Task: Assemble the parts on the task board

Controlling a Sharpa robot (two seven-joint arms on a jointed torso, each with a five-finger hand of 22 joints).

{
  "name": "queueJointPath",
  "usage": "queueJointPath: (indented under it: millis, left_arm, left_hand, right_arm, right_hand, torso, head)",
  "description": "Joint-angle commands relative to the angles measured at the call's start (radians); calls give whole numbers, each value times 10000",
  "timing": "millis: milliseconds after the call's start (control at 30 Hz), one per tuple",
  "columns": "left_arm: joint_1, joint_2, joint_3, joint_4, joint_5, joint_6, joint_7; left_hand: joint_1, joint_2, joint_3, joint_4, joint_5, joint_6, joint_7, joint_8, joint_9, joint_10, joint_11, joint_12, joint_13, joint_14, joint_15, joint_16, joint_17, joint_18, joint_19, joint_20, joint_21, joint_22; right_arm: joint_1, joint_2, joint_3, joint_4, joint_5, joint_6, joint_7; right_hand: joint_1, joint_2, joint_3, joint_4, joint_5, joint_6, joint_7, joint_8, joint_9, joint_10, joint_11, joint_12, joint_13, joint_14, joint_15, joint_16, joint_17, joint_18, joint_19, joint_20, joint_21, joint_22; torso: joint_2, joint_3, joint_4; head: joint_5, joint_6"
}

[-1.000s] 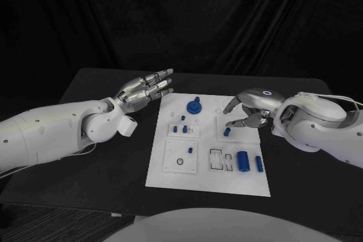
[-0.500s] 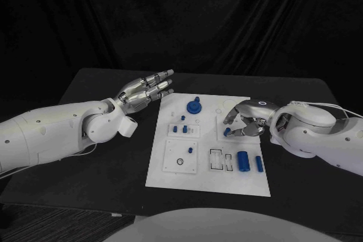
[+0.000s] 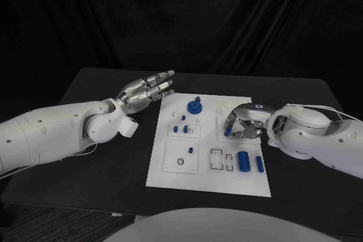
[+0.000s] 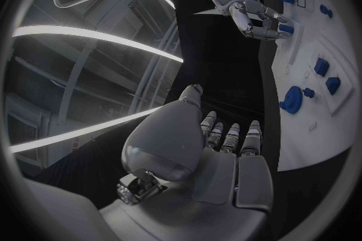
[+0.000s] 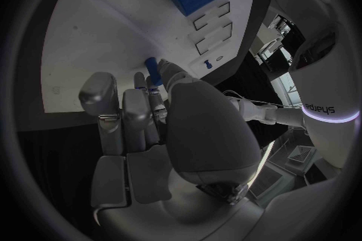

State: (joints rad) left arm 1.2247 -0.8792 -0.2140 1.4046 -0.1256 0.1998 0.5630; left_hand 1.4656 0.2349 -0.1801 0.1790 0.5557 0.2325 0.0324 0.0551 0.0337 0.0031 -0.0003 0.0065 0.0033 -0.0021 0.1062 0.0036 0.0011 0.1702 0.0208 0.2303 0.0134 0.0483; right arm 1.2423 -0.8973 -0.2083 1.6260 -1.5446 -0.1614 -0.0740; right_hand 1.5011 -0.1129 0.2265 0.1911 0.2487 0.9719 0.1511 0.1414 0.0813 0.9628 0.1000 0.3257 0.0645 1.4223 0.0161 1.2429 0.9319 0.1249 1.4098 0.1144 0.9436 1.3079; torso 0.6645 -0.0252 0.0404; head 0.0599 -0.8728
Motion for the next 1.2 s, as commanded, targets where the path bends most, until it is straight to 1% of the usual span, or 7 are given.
queueJointPath:
  millis: [33, 267, 400, 667, 933, 1033, 1200]
  left_arm:
    - [-20, 9, 8, 6, 13, 167, 123]
    - [-39, 21, 8, -3, 12, 195, 115]
    - [-55, 28, 8, -13, 12, 209, 107]
    - [-78, 31, 8, -29, 12, 257, 89]
    - [-92, 22, 9, -38, 12, 285, 51]
    - [-94, 23, 9, -43, 12, 298, 37]
    - [-97, 20, 9, -44, 12, 305, 12]
  left_hand:
    - [53, 39, -12, -51, 63, -23, 61, 51, 8, 19, 75, -45, -12, 21, 80, -36, -11, 99, 19, 69, 12, 10]
    - [79, 58, 17, -98, 88, -3, 77, 61, 12, 25, 87, -42, -9, 21, 88, -36, -11, 100, 21, 73, 13, 10]
    - [95, 82, 46, -138, 98, 32, 103, 77, 17, 39, 101, -37, -3, 21, 100, -36, -11, 100, 21, 76, 12, 5]
    - [98, 64, 52, -184, 101, 41, 124, 84, 18, 55, 120, -30, 4, 21, 108, -36, -11, 99, 26, 80, 15, 12]
    - [94, 83, 78, -235, 117, 167, 178, 132, 38, 82, 159, -20, 14, 21, 113, -36, -11, 99, 28, 87, 16, 9]
    - [83, 77, 82, -263, 116, 245, 205, 163, 49, 87, 180, -18, 16, 21, 116, -36, -11, 99, 27, 92, 15, 4]
    - [72, 68, 80, -280, 115, 317, 223, 192, 60, 91, 191, -17, 18, 21, 117, -36, -11, 98, 27, 95, 14, 2]
  right_arm:
    - [-26, 10, 6, -13, -11, -1, 13]
    - [-31, 33, 6, -11, -11, -229, 104]
    - [-32, 46, 6, 1, -11, -535, 249]
    - [-33, 43, 6, 42, -11, -1002, 423]
    - [-25, -69, 8, 200, -11, -1379, 399]
    - [23, -127, 8, 307, -11, -1597, 417]
    - [274, -253, 9, 618, -11, -1841, 378]
  right_hand:
    - [113, -23, 191, -18, 79, 172, 1, 60, 27, 230, -28, -107, -17, -5, -59, -71, -17, -154, -19, -28, -32, 1183]
    - [393, -97, 708, -147, 69, 498, -37, 129, 86, 774, -99, -432, -17, 0, -118, -87, -46, -158, -15, -89, 13, 1192]
    - [432, -121, 901, -179, -7, 783, -102, 231, 163, 1174, -177, -550, -6, 42, -179, -49, 21, -170, 14, -136, 117, 1213]
    - [317, -121, 994, -148, -178, 1156, -258, 376, 315, 1722, -332, -734, 4, 135, -300, 8, 130, -199, 87, -241, 319, 1250]
    - [378, -117, 1035, -264, -19, 1442, -347, 530, 488, 2009, -419, -870, 5, 164, -377, -9, 132, -204, 103, -316, 356, 1256]
    - [382, -118, 1038, -288, 43, 1490, -359, 561, 534, 2054, -432, -911, 3, 167, -387, -17, 126, -204, 103, -329, 354, 1255]
    - [362, -121, 1033, -296, 102, 1523, -367, 586, 577, 2076, -433, -962, -1, 178, -392, -9, 147, -208, 108, -338, 370, 1258]
  torso:
    - [2, -2, 4]
    - [1, -5, 7]
    - [-1, -7, 9]
    - [-3, -6, 5]
    - [-2, -7, 13]
    - [-2, -6, 11]
    - [-4, -6, 8]
  head:
    - [8, 2]
    - [8, 2]
    - [7, 2]
    - [53, 2]
    - [85, 2]
    - [115, 2]
    - [163, 2]
